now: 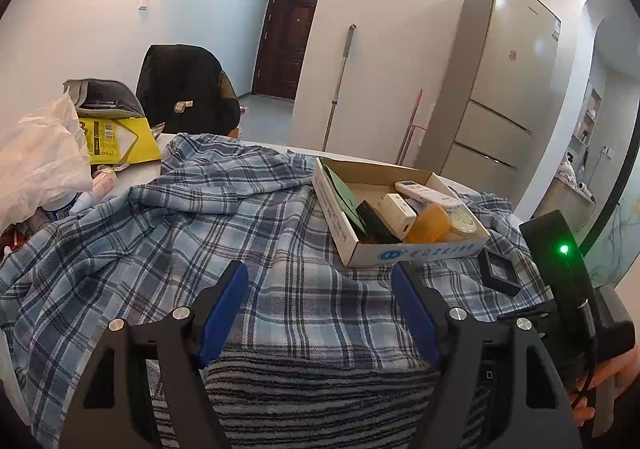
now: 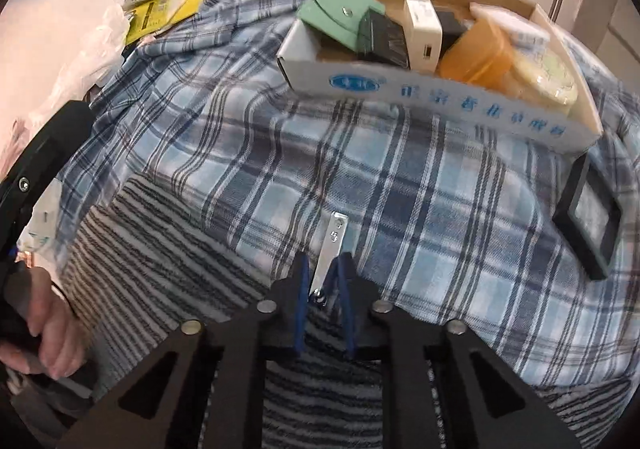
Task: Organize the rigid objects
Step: 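Grasp the silver nail clipper with the right gripper, then grasp the black square glass frame with the left gripper while the right holds the clipper, then lower the clipper into the cardboard box with the right while the left lowers the frame in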
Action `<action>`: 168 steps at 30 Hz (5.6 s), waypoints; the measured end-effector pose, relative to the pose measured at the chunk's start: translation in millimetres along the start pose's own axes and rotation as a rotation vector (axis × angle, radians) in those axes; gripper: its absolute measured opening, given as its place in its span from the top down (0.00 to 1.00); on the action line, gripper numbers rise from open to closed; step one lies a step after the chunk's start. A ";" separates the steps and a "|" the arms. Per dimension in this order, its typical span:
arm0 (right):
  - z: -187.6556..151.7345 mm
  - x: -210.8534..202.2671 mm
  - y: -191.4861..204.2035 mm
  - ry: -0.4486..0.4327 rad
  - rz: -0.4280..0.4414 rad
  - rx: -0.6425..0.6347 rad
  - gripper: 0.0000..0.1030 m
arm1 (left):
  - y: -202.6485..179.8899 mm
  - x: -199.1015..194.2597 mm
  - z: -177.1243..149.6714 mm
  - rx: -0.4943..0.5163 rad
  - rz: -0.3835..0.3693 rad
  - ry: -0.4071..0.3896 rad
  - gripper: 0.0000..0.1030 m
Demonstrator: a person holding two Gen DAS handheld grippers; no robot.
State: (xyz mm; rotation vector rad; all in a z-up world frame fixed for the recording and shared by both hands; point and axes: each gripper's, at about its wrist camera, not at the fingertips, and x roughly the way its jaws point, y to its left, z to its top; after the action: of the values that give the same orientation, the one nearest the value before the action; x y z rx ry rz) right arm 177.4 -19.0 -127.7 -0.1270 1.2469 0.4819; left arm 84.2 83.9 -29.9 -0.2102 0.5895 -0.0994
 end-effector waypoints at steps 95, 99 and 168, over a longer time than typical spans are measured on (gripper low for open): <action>-80.6 -110.1 -233.2 -0.464 -0.245 0.398 0.92 | -283.5 223.3 -9.0 0.471 -0.189 0.623 0.26; -80.2 -109.1 -233.3 -0.461 -0.255 0.401 0.92 | -281.6 225.2 -10.1 0.473 -0.193 0.625 0.29; 115.6 -79.8 -121.0 -0.381 -0.008 0.189 0.92 | -62.7 178.6 115.4 0.073 -0.072 0.243 0.27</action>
State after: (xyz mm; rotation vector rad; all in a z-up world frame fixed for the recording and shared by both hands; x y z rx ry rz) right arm 310.9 -109.1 -35.9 0.1163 0.9107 0.3589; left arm 294.6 14.9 -18.8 -0.1488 0.8188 -0.2177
